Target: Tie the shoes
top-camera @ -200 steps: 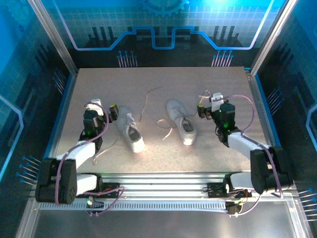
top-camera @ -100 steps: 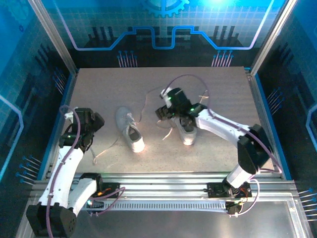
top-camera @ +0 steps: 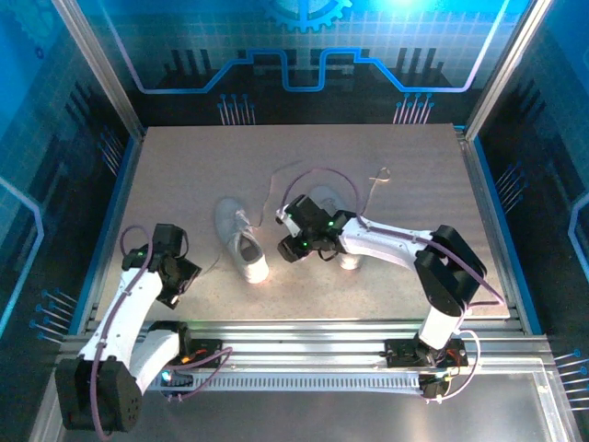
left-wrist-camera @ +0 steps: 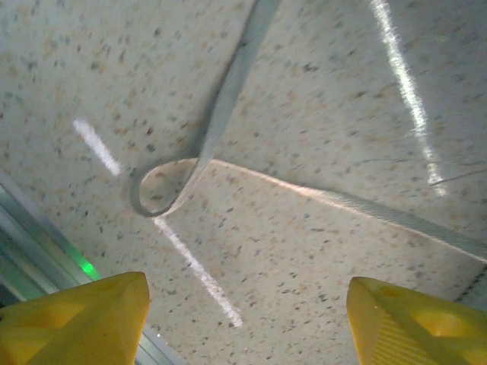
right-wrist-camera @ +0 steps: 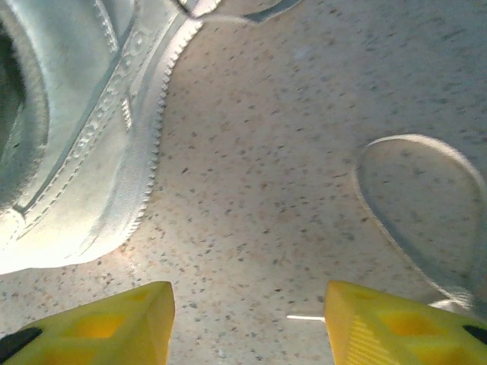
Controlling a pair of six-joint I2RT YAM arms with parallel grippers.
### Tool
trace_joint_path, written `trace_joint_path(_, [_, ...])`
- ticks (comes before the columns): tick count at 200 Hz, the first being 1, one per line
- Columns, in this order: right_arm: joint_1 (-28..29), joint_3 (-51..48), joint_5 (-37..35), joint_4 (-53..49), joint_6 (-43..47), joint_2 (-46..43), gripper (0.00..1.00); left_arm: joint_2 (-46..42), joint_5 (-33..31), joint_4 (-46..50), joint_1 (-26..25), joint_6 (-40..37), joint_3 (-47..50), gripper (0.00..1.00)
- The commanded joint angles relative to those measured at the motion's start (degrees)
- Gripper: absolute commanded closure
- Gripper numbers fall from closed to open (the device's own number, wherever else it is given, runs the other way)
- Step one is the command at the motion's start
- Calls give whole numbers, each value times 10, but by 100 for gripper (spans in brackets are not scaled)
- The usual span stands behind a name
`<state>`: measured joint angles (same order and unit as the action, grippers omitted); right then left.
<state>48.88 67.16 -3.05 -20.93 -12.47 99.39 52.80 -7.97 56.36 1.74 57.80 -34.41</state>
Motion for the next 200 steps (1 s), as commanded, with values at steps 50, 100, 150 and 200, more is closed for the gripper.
trace_joint_path(50, [46,10,86,26,10,66,50,34,-22,-28,55,72,25,23])
trace_joint_path(100, [65,19,123,51,9,78,53,104,-33,-105,70,73,36,28])
trace_joint_path(150, [46,17,99,57,-2,41,53,157,-46,-168,70,72,68,40])
trace_joint_path(200, [-41,98,19,-33,-102,46,39,148,-44,-162,70,39,59,79])
